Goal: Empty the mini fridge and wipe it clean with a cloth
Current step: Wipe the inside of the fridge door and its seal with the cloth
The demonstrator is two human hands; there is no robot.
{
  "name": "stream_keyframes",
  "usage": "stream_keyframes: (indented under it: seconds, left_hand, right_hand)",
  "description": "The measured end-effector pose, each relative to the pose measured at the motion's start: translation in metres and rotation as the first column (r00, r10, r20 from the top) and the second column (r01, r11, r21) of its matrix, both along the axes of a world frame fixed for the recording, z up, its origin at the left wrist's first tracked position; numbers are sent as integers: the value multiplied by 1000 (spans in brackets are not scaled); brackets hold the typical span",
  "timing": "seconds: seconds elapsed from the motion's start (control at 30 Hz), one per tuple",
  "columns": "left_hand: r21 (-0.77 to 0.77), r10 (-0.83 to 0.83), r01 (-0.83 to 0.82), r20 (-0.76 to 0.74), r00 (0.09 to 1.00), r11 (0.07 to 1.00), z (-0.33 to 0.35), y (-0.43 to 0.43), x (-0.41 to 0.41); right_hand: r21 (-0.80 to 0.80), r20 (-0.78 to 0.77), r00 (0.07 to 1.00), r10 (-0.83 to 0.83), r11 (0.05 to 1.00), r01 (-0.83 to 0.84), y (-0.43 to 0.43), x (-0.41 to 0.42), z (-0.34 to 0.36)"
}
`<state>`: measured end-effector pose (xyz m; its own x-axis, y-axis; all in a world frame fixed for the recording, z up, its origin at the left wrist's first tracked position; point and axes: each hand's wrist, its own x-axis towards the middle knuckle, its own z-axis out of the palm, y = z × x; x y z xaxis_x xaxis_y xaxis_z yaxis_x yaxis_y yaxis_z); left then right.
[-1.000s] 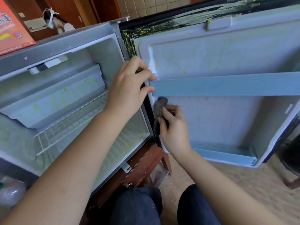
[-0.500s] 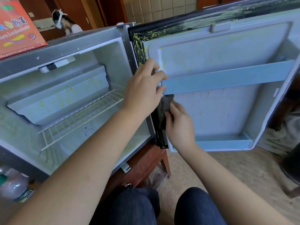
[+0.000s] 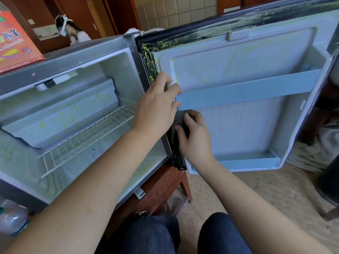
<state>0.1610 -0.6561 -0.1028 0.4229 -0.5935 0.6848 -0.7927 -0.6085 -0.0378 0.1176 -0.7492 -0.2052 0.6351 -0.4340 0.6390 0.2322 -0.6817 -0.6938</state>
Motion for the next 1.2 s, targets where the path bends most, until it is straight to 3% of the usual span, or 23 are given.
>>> stream_keyframes:
  seconds: [0.2,0.37,0.43,0.53,0.63,0.73,0.8,0.93,1.03,1.1,1.2]
  left_hand:
    - [27,9,-9,20,1000,1000,0,3,-4]
    - [44,21,-21,6,1000,999,0,9,-6]
    - [41,22,-23,11,1000,999,-1,12,-6]
    - [32,37,-38,12,999,999,-4,18,-5]
    - [9,48,-48,4,999,999,-5,23,-4]
    - [-2,30,-30,11,999,1000,-7,29,-4]
    - [-6,31,-31,3,1000,1000,-8,32,-4]
    - [-18,43,-43,1,999,999,-8,36,-6]
    - [-15,60,-59,2,998,998,-7,37,-10]
    - [-23,58,-58,1,998,998,-6,36,-10]
    - [-39,40,-39,33,999,998,-6,34,-10]
  right_hand:
    - [29,-213,977,7,1000,-1,12,-11,-70]
    - [65,-518,851,84,996,-59,4,-25,-100]
    - [83,-450,889,88,995,-56,5,-24,-81]
    - [61,-140,989,56,997,-48,17,-15,-36]
    - [12,47,998,-34,999,33,29,-3,-8]
    - [-85,-34,998,-62,995,59,34,-1,-32]
    - [-108,-212,976,-47,994,25,33,-10,-66]
    - [-283,-518,851,-91,957,-70,25,-25,-119]
    - [-211,-641,766,-35,968,-133,21,-24,-109]
    - [-107,-598,801,9,990,-92,20,-23,-92]
    - [-35,-248,968,37,998,-47,32,-19,-48]
